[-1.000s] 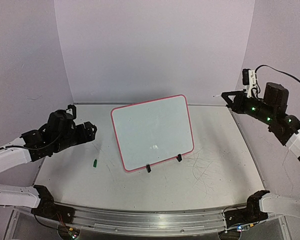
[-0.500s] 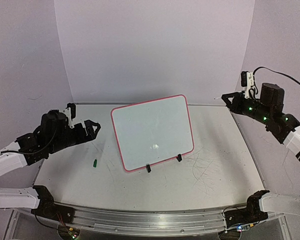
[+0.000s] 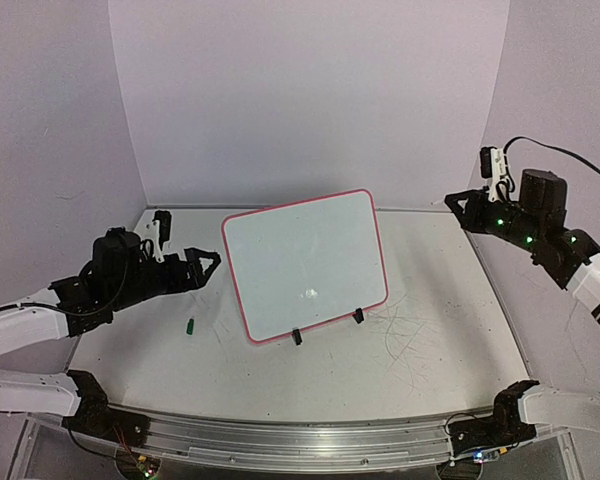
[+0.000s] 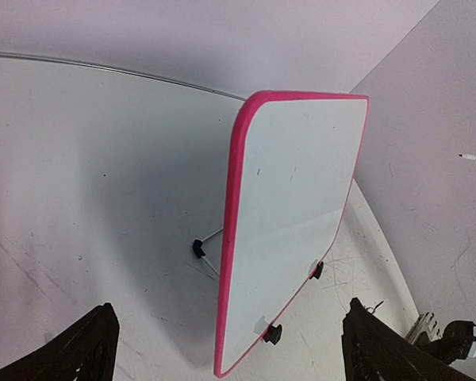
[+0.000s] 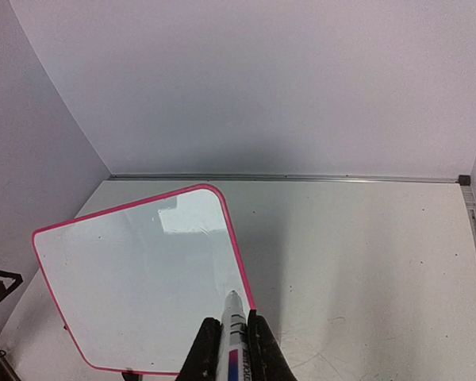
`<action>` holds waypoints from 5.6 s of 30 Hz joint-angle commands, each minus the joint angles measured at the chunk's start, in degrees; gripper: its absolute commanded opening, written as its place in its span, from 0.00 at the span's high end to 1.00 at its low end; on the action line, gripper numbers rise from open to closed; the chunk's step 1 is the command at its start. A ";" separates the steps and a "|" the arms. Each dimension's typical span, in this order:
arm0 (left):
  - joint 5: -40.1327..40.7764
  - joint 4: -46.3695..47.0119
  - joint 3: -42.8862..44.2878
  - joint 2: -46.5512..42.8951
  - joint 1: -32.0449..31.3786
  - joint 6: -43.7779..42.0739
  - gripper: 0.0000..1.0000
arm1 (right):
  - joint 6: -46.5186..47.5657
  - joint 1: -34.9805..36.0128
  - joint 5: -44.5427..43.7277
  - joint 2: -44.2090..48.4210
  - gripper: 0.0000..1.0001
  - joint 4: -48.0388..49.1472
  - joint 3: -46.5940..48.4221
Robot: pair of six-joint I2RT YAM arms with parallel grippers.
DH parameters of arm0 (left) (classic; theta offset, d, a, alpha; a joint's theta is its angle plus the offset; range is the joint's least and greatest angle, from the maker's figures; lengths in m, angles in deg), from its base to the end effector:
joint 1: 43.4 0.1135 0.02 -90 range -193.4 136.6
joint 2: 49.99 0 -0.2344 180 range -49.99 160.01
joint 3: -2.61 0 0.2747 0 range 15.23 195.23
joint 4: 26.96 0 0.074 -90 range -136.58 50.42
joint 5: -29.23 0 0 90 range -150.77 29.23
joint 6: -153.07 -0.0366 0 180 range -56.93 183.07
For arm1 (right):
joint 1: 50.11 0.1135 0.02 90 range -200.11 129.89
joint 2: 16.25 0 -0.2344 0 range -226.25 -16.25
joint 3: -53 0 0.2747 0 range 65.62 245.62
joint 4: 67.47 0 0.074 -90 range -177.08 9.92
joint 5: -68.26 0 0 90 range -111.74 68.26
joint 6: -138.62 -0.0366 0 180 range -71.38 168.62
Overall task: Write a sentence on the whiteboard
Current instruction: Hold the whiteboard at the center of the board, then write a sentence on the whiteboard.
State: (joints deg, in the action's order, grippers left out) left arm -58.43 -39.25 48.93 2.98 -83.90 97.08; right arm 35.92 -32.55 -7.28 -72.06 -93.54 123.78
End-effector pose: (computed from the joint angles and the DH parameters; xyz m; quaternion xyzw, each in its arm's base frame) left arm 0.1958 -0.1653 0.2329 0.0342 0.8130 -0.3385 0.4725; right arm 0.2461 0.0875 0.3573 -0.1124 0.7620 0.2583 0.5831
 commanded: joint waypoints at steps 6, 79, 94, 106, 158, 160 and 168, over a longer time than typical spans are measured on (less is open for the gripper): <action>-20.97 16.58 -3.90 4.80 11.14 2.13 0.02 | 0.73 1.49 3.25 -3.39 1.00 2.95 1.11; -51.22 44.40 3.52 39.04 15.97 -8.99 0.79 | 15.09 40.90 -11.51 -38.23 1.00 16.29 24.49; -51.71 44.40 3.40 39.29 16.09 -11.35 0.91 | 15.63 40.94 -11.09 -38.26 1.00 17.67 24.25; -50.78 44.41 1.08 35.51 16.66 -8.27 0.62 | 15.29 40.92 -11.15 -37.07 1.00 17.69 22.88; -48.95 41.71 4.11 37.99 15.98 -13.00 1.00 | 23.41 43.15 -17.31 -50.26 1.00 22.96 31.94; -48.83 41.61 4.14 37.86 15.98 -13.08 1.00 | 23.50 43.15 -17.35 -50.78 1.00 23.03 32.25; -48.84 41.24 4.22 37.53 15.98 -13.00 1.00 | 22.83 43.10 -20.95 -51.95 1.00 23.20 33.13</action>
State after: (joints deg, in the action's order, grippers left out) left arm -109.07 2.92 51.26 41.45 -67.45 86.87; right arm 59.01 10.20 -25.00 -123.29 -73.20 154.09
